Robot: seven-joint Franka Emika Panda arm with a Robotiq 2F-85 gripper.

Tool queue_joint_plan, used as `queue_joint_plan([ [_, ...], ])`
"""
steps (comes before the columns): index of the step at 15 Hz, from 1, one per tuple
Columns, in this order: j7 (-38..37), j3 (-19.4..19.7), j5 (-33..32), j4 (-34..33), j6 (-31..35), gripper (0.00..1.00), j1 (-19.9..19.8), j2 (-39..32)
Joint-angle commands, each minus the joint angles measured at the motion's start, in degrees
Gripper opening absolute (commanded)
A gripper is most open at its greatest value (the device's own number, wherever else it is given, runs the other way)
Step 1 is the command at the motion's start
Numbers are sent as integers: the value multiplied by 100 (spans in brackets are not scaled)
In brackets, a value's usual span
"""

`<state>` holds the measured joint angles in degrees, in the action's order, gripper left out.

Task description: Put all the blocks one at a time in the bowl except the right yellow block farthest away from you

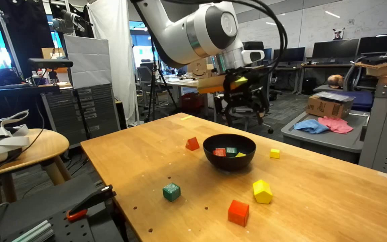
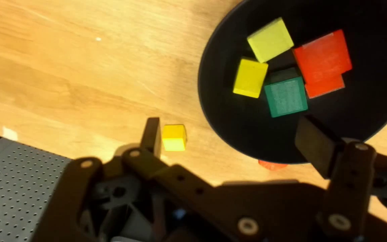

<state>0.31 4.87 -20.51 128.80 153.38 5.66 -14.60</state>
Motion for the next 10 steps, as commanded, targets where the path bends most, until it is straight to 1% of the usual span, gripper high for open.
queue_joint_plan([
  [1, 710, -78, 307, 596, -185, 100, -466, 1009],
  [4, 1047, 40, 567, 751, -488, 100, -797, 1270],
  [6, 1220, 110, 746, 825, -565, 100, -990, 1272],
  [7, 976, 31, 547, 636, -518, 100, -905, 1095],
  [9, 1075, 89, 604, 717, -542, 100, -1021, 1115],
  [10, 821, 103, 472, 711, -358, 100, -1008, 1005],
])
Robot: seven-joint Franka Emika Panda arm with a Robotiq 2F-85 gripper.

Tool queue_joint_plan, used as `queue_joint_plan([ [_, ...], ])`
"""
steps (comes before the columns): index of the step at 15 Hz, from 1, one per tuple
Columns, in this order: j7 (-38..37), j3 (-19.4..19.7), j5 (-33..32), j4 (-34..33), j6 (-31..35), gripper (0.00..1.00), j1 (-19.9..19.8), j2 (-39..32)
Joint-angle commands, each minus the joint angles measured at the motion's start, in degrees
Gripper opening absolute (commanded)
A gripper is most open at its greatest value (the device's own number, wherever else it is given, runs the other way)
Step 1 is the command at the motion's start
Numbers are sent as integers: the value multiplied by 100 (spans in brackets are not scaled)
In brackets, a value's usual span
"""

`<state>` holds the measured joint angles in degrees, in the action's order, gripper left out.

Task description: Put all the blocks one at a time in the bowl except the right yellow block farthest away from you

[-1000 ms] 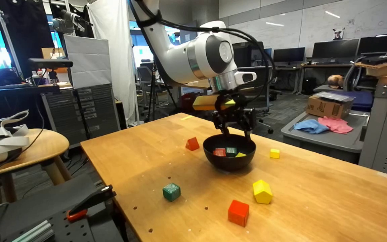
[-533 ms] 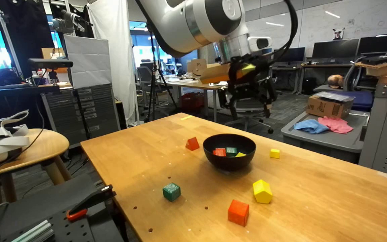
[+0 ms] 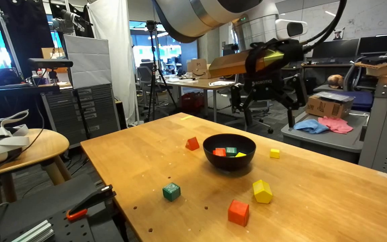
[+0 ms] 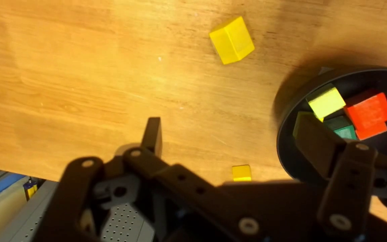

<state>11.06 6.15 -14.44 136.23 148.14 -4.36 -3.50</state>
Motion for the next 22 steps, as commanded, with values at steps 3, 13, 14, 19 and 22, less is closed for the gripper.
queue_joint_plan([
  [3, -560, -53, -195, -163, 286, 100, 48, -532],
  [13, -450, 134, -668, -404, 634, 100, 56, -1642],
  [14, -309, 91, -547, -413, 718, 100, -11, -1740],
  [19, 19, -55, -244, -536, 885, 100, -173, -2193],
  [22, 170, -137, -79, -626, 881, 72, -242, -2370],
])
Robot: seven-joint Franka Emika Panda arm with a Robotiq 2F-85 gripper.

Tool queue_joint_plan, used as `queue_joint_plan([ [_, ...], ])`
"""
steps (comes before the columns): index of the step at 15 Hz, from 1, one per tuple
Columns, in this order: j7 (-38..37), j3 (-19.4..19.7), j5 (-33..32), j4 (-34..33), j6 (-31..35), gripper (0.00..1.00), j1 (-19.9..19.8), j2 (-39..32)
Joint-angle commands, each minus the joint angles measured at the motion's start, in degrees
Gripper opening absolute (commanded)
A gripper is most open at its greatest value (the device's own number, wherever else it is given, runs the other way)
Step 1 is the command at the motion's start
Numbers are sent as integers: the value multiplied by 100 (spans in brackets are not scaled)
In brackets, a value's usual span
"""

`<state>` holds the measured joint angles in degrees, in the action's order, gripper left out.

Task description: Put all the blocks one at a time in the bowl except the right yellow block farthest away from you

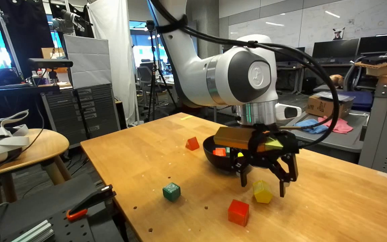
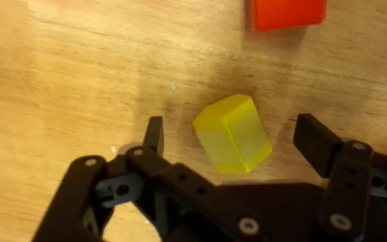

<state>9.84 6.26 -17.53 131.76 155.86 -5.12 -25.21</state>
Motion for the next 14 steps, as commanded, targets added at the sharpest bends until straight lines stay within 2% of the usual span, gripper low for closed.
queue_joint_plan([
  [1, 346, -178, 287, -204, 99, 71, -187, -224],
  [5, 464, -244, 424, -274, 75, 40, -227, -253],
  [7, 339, -128, 312, -283, -6, 25, -108, -175],
  [10, -150, 302, -182, -79, -216, 23, 334, 390],
  [13, -631, 626, -863, 207, 43, 23, 706, 1147],
  [14, -756, 628, -1082, 241, 107, 23, 791, 1384],
])
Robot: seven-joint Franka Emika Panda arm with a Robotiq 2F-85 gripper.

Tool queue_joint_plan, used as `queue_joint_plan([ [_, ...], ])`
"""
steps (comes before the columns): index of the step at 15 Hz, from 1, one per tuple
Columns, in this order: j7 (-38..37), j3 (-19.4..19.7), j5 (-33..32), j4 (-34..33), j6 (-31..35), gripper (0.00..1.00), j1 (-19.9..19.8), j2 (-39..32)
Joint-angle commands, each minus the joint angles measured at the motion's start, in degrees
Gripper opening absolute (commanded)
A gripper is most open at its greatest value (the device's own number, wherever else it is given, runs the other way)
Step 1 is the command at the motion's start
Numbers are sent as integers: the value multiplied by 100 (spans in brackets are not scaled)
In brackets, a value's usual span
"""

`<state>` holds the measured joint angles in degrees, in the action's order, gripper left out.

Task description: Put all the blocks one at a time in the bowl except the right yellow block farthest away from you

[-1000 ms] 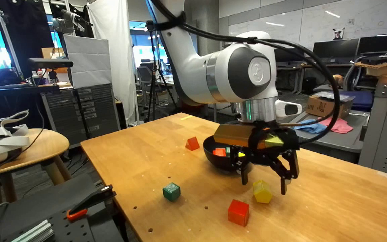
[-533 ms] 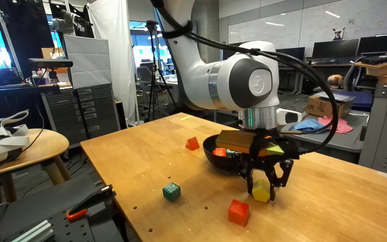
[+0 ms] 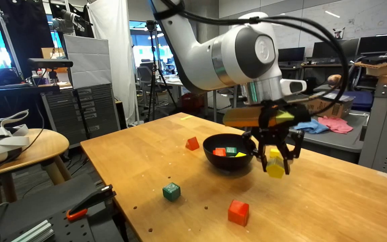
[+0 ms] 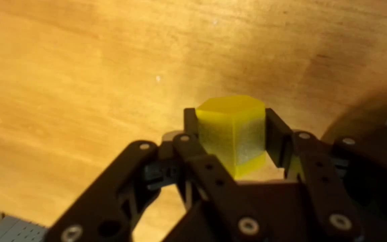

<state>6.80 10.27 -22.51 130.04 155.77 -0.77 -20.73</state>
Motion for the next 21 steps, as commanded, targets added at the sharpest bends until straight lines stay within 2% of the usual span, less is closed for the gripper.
queue_joint_plan([
  [1, -612, 201, -793, 383, 85, 23, 440, 1101],
  [3, -783, -35, -965, 283, -46, 23, 489, 1313],
  [5, -838, -302, -835, 140, -136, 23, 523, 1314],
  [9, -876, -732, -629, -218, -445, 23, 626, 831],
  [14, -628, -1003, -187, -544, -911, 23, 645, 217],
  [15, -577, -1031, -101, -568, -915, 48, 628, 156],
  [16, -606, -1013, -91, -594, -908, 38, 640, 115],
  [17, -605, -1001, -80, -606, -903, 36, 640, 101],
  [18, -632, -958, -149, -574, -857, 73, 650, 152],
  [19, -635, -940, -163, -531, -831, 74, 642, 236],
  [21, -522, -938, -111, -376, -882, 88, 576, 543],
])
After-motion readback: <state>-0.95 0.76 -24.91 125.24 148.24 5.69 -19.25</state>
